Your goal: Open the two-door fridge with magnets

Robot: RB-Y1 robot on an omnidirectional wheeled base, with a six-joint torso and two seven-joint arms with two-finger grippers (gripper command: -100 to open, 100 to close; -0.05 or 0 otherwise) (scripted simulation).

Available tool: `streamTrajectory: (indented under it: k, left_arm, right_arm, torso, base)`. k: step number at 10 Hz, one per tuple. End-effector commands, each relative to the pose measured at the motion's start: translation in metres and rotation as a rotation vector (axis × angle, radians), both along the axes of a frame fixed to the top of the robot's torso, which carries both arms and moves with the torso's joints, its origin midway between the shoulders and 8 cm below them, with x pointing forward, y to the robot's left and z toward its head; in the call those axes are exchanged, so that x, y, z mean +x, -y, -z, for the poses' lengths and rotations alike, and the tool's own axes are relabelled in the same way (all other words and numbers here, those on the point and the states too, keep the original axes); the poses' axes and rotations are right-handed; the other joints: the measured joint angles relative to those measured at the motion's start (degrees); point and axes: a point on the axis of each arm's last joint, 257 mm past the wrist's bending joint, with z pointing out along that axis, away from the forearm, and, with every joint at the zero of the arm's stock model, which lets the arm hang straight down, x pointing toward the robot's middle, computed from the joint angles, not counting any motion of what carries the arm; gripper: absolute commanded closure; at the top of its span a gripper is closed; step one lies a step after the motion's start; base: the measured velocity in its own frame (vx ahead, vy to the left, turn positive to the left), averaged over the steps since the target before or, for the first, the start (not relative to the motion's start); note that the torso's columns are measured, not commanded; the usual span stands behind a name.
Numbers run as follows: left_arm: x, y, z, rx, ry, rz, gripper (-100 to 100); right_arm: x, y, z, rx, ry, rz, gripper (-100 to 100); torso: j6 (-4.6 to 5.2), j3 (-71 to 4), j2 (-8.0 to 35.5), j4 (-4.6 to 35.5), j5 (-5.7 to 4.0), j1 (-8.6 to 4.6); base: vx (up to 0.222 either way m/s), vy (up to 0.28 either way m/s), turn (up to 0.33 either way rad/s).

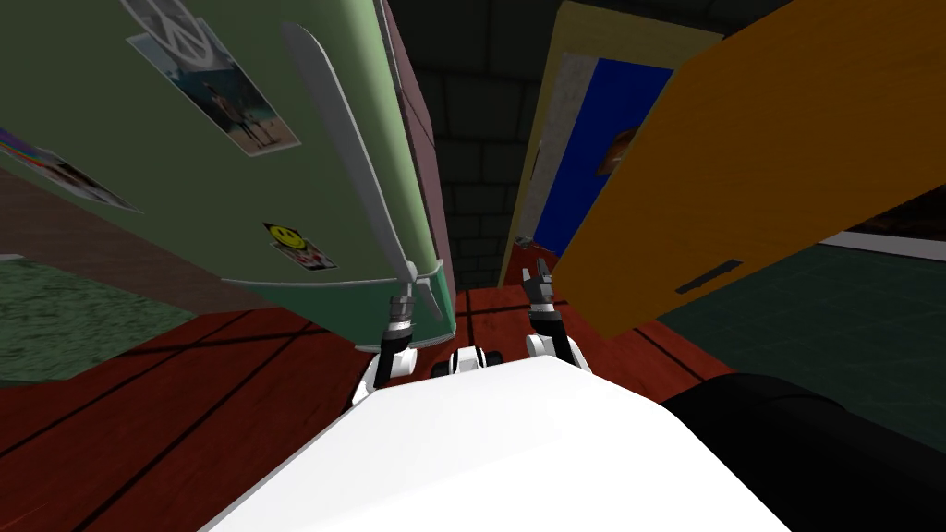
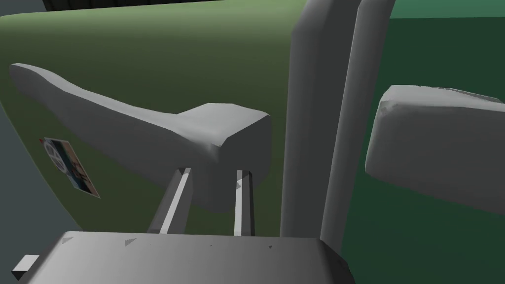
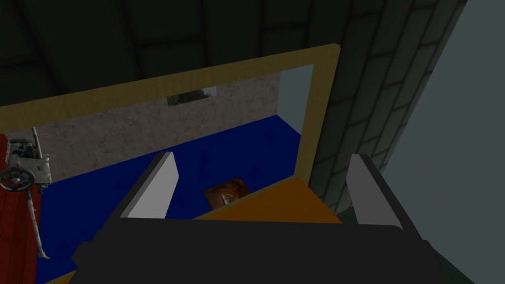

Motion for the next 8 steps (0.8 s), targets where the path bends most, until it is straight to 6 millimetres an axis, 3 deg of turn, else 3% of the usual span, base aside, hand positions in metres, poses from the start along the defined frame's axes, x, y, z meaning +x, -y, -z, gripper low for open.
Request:
streamTrajectory:
  k: [1, 5, 7, 8]
  left_arm:
    - [-0.007, 0.010, -0.011, 0.000, 0.015, 0.064, 100]
    - [-0.018, 0.031, -0.017, -0.002, 0.011, 0.176, 100]
    - [-0.022, 0.036, -0.018, -0.004, 0.009, 0.204, 100]
    - [-0.019, 0.035, -0.002, -0.002, -0.032, 0.189, 100]
  right_arm:
    - [0.000, 0.000, 0.000, 0.000, 0.000, 0.000, 0]
    - [0.000, 0.000, 0.000, 0.000, 0.000, 0.000, 0]
    - [0.000, 0.000, 0.000, 0.000, 0.000, 0.000, 0]
    - [0.000, 0.000, 0.000, 0.000, 0.000, 0.000, 0]
  torso:
    - [0.05, 0.01, 0.06, 0.05, -0.03, 0.01]
    - [-0.12, -0.02, 0.09, 0.27, -0.05, 0.19]
    - [0.00, -0.38, -0.44, 0.30, -0.28, -0.35]
    - [0.15, -0.34, -0.32, 0.27, -0.31, -0.43]
  base:
    - [-0.278, 0.251, -0.138]
    - [-0.342, 0.243, -0.116]
    - [-0.195, 0.143, -0.040]
    - [-0.094, 0.071, -0.030]
